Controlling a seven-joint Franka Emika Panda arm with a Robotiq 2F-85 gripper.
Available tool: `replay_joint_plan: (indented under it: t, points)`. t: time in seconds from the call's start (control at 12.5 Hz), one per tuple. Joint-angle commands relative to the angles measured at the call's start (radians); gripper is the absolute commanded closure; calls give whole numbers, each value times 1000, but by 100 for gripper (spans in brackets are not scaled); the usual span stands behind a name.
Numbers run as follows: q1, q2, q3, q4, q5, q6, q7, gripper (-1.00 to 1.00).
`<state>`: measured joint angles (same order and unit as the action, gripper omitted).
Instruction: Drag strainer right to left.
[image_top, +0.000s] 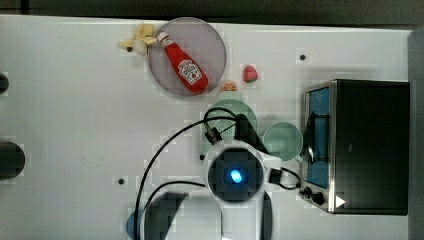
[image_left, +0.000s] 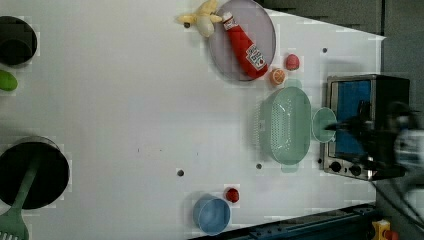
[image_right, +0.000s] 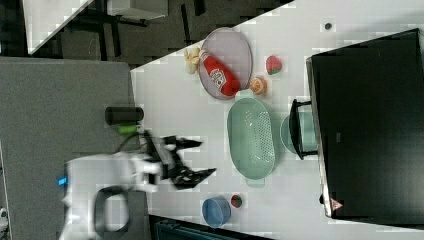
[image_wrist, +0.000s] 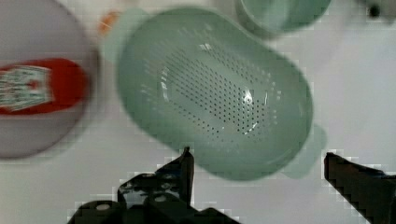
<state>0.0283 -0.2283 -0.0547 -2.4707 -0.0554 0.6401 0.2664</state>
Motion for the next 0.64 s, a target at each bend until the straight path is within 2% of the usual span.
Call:
replay_joint_plan:
  t: [0.08, 0.32, 0.64]
  points:
    - [0, 85, 19, -28, 11, 119, 240, -100]
    - [3, 255, 26, -21, 11, 269, 430, -100]
    - [12, 425, 49, -20, 11, 464, 490, -100]
